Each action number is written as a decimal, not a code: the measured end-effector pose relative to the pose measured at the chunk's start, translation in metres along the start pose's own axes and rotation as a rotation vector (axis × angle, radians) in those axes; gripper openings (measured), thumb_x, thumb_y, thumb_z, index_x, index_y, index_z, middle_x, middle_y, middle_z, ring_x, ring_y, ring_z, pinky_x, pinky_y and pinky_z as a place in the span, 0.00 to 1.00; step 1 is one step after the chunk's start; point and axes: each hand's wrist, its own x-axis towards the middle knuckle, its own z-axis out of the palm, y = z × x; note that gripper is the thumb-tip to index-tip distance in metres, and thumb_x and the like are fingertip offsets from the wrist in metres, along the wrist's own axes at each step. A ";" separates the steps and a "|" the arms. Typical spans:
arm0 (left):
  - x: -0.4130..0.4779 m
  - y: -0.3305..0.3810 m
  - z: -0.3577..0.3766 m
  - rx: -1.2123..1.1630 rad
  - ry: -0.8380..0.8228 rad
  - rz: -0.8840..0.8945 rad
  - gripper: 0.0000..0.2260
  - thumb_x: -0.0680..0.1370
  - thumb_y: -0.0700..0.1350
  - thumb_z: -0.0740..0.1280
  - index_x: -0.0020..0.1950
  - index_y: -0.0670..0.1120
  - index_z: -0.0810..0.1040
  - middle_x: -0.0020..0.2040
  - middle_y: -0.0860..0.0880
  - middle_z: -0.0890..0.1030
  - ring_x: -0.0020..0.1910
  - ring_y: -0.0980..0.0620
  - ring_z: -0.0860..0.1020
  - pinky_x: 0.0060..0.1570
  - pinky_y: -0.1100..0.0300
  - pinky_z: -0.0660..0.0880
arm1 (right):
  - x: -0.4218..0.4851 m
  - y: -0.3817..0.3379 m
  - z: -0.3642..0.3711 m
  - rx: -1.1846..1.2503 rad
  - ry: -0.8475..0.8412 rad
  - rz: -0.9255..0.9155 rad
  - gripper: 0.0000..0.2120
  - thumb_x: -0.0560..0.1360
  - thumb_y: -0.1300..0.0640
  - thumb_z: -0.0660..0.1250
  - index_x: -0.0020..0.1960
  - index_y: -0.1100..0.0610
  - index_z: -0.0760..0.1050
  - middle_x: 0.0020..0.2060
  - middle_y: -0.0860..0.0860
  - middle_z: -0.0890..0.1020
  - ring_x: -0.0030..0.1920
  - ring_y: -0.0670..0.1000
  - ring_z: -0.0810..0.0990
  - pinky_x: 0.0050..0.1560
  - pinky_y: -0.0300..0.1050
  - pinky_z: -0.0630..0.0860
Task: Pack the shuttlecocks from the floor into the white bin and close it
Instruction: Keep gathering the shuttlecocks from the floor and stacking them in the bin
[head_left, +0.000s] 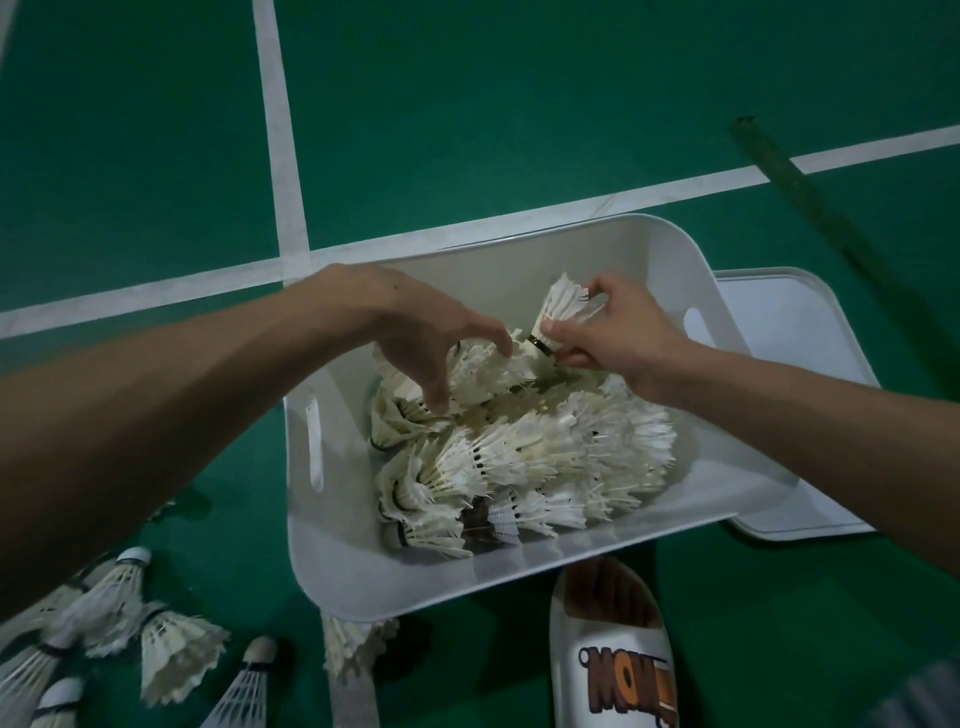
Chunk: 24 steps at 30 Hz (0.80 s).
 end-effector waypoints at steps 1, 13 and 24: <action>0.000 0.000 0.000 -0.003 0.004 0.002 0.40 0.71 0.52 0.74 0.74 0.63 0.52 0.70 0.47 0.69 0.64 0.47 0.69 0.59 0.52 0.68 | 0.000 0.001 0.002 -0.001 -0.012 0.016 0.19 0.71 0.58 0.74 0.58 0.58 0.72 0.48 0.57 0.83 0.45 0.56 0.84 0.48 0.53 0.82; -0.001 -0.009 0.007 -0.071 0.050 0.015 0.40 0.70 0.51 0.74 0.74 0.63 0.52 0.70 0.46 0.68 0.63 0.47 0.69 0.60 0.52 0.67 | -0.005 0.001 -0.002 -0.098 -0.016 0.080 0.06 0.73 0.60 0.71 0.48 0.62 0.77 0.47 0.56 0.81 0.49 0.57 0.81 0.56 0.57 0.79; -0.003 -0.014 0.010 -0.088 0.079 0.027 0.39 0.71 0.51 0.74 0.74 0.63 0.54 0.72 0.47 0.66 0.66 0.46 0.68 0.60 0.52 0.66 | -0.004 -0.013 -0.005 0.150 -0.133 0.123 0.19 0.73 0.66 0.69 0.62 0.54 0.73 0.57 0.58 0.78 0.50 0.57 0.81 0.46 0.45 0.82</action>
